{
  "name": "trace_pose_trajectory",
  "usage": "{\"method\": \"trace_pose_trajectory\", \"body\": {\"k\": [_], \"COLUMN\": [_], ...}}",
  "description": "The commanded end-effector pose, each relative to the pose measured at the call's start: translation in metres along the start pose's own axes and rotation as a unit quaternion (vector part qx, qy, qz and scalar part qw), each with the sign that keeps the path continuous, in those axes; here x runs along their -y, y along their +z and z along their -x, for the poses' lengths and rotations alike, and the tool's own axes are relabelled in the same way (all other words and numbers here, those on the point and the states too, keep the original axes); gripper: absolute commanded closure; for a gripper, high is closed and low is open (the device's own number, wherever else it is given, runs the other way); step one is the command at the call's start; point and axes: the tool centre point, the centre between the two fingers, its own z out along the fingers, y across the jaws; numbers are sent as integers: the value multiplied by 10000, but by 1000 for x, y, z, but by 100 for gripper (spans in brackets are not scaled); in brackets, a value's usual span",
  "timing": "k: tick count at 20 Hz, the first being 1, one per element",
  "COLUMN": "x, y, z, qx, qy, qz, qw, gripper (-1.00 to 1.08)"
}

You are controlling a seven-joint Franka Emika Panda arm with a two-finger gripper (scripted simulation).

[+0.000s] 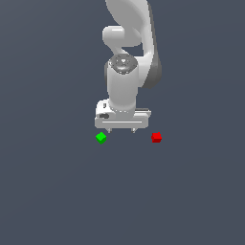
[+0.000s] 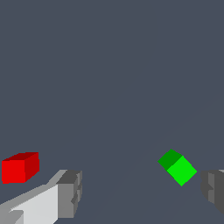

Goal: Stack the red cube on top of the green cube.

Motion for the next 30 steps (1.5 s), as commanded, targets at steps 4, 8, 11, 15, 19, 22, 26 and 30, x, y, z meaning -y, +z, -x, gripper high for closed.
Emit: {"method": "trace_pose_trajectory", "body": {"k": [4,8,11,15,19,22,26,30], "x": [4,21,43,84,127,155,181,195], "y": [2,11,23,44,67,81,95,102], "z": [1,7,14,27,41,50,57,61], "qx": [1,7,14,27,40,49,56,59], "qy": [-4,-25,-51,-99,-148,-179,-208,-223], "qz": [-2,-13,-27,-53,-80,-97,-110,-117], "qw": [10000,10000,10000,9999,9999,9998,9997,9997], "gripper": [-92,-92,-92,-92,-92,-92,-92,-92]}}
